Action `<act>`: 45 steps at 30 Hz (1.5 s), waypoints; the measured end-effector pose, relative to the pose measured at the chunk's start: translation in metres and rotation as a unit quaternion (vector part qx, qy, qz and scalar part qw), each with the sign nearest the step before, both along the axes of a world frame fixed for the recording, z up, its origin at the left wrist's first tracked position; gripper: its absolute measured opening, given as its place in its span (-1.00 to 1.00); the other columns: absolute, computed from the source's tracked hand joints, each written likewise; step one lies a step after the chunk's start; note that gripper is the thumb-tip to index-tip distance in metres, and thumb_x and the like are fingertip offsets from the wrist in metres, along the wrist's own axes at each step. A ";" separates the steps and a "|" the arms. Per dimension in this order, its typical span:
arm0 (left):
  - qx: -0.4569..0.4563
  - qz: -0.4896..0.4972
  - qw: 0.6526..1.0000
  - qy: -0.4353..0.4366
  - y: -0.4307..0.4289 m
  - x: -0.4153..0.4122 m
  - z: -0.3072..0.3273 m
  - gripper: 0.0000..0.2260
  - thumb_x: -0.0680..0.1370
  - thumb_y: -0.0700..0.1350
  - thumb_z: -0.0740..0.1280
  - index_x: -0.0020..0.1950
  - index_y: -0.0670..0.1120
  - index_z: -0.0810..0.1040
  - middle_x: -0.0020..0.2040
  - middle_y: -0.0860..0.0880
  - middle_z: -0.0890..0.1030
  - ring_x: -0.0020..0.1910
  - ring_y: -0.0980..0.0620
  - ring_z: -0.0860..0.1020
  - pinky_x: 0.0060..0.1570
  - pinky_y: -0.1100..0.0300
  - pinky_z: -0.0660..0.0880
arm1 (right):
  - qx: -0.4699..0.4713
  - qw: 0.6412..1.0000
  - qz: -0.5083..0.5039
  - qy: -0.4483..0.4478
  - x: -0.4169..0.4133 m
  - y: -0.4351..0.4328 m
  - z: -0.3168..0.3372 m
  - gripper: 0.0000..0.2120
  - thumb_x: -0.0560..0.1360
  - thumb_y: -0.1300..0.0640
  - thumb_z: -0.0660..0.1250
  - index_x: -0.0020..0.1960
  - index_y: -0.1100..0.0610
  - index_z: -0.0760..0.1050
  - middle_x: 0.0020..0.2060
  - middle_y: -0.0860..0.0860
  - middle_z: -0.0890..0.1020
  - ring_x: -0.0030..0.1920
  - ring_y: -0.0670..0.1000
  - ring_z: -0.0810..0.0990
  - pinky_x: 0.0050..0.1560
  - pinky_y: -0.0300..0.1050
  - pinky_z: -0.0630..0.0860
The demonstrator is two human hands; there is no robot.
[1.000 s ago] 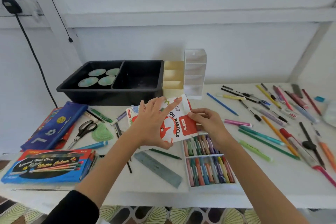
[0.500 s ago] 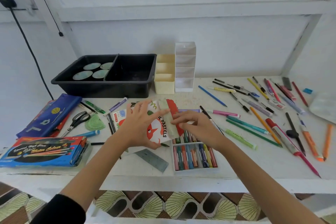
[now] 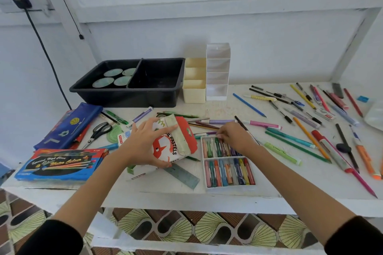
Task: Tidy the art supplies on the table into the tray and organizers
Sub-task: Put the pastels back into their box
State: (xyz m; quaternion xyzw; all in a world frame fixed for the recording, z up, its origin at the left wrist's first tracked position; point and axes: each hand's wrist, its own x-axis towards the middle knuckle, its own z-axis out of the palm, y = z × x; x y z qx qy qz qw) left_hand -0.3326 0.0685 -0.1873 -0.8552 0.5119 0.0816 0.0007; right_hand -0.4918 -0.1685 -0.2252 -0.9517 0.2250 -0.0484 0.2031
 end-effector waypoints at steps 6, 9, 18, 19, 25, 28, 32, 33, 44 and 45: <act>0.014 0.001 1.000 0.006 0.012 0.008 0.002 -0.11 0.24 0.37 0.42 0.36 0.46 -0.12 0.51 -0.02 -0.05 0.48 -0.09 -0.01 0.44 -0.16 0.02 | -0.143 0.985 -0.071 0.064 -0.017 0.007 0.000 -0.84 0.53 0.28 0.23 0.01 0.15 0.57 -0.03 0.07 0.58 -0.04 0.09 0.58 -0.09 -0.06 0.52; 0.021 -0.005 1.000 0.022 0.016 0.008 0.006 -0.12 0.26 0.32 0.45 0.35 0.45 -0.09 0.51 0.00 -0.06 0.48 -0.07 -0.01 0.45 -0.12 0.03 | -0.125 0.978 -0.156 0.063 -0.036 0.013 0.003 -0.87 0.51 0.26 0.22 0.01 0.17 0.52 -0.07 0.08 0.55 -0.09 0.08 0.56 -0.23 -0.09 0.47; 0.041 -0.029 0.997 0.056 0.013 0.007 0.006 -0.14 0.26 0.28 0.48 0.37 0.44 -0.03 0.51 0.04 -0.05 0.47 -0.03 0.02 0.46 -0.08 0.05 | -0.030 0.941 -0.331 0.068 -0.077 0.022 0.002 -0.93 0.50 0.24 0.27 -0.05 0.17 0.38 -0.23 0.05 0.44 -0.22 0.06 0.45 -0.32 -0.13 0.36; 0.040 -0.032 0.997 0.058 0.013 0.007 0.005 -0.14 0.26 0.28 0.48 0.36 0.45 -0.02 0.51 0.04 -0.05 0.47 -0.03 0.02 0.46 -0.09 0.05 | -0.032 0.938 -0.337 0.073 -0.077 0.023 0.003 -0.89 0.50 0.24 0.28 0.00 0.17 0.37 -0.22 0.05 0.43 -0.22 0.06 0.45 -0.33 -0.13 0.37; 0.045 -0.046 0.994 0.085 0.012 0.007 0.004 -0.15 0.25 0.24 0.51 0.34 0.46 0.01 0.51 0.05 -0.06 0.47 -0.04 0.02 0.46 -0.10 0.06 | -0.091 0.996 -0.015 0.019 -0.059 0.019 0.016 -0.43 0.49 -0.05 0.33 0.43 0.02 0.21 0.34 0.02 0.38 0.33 0.04 0.31 0.35 0.07 0.29; 0.055 -0.052 0.993 0.095 0.010 0.004 0.004 -0.14 0.26 0.23 0.51 0.37 0.44 0.03 0.51 0.04 -0.03 0.46 -0.05 0.06 0.45 -0.08 0.06 | 0.032 0.972 0.166 0.161 -0.043 0.021 0.021 0.01 0.31 -0.34 0.39 0.52 -0.09 -0.13 0.52 -0.04 0.04 0.51 0.01 -0.02 0.50 0.11 -0.06; 0.063 -0.064 0.990 0.112 0.007 0.001 0.000 -0.13 0.27 0.22 0.52 0.39 0.43 0.03 0.51 0.06 -0.05 0.47 -0.05 0.02 0.43 -0.04 0.08 | -0.001 0.959 0.209 0.191 -0.027 0.021 0.011 0.15 0.24 -0.32 0.47 0.51 -0.13 -0.25 0.53 -0.03 -0.07 0.52 0.04 -0.15 0.47 0.20 -0.28; 0.064 -0.066 0.989 0.117 0.007 0.001 -0.001 -0.13 0.26 0.21 0.52 0.40 0.43 0.04 0.52 0.07 -0.06 0.48 -0.05 0.01 0.42 -0.04 0.10 | 0.004 0.963 0.214 0.167 -0.025 0.020 0.010 0.12 0.24 -0.30 0.48 0.51 -0.12 -0.19 0.51 -0.04 0.01 0.50 0.04 -0.05 0.49 0.19 -0.20; 0.041 -0.091 0.973 0.208 0.002 -0.006 -0.013 -0.12 0.26 0.17 0.55 0.38 0.48 0.05 0.48 0.17 -0.06 0.45 0.03 0.06 0.36 0.11 0.25 | 0.002 0.994 0.088 -0.068 -0.024 0.030 -0.004 0.05 0.08 -0.46 0.32 0.45 -0.14 0.00 0.31 -0.06 0.27 0.29 -0.05 0.23 0.38 0.06 0.21; 0.037 -0.096 0.972 0.212 0.000 -0.008 -0.014 -0.12 0.26 0.17 0.55 0.38 0.48 0.05 0.48 0.18 -0.05 0.45 0.04 0.06 0.37 0.11 0.24 | 0.000 0.994 0.085 -0.067 -0.022 0.032 -0.005 0.05 0.10 -0.46 0.35 0.45 -0.15 0.00 0.31 -0.06 0.27 0.29 -0.04 0.24 0.38 0.05 0.21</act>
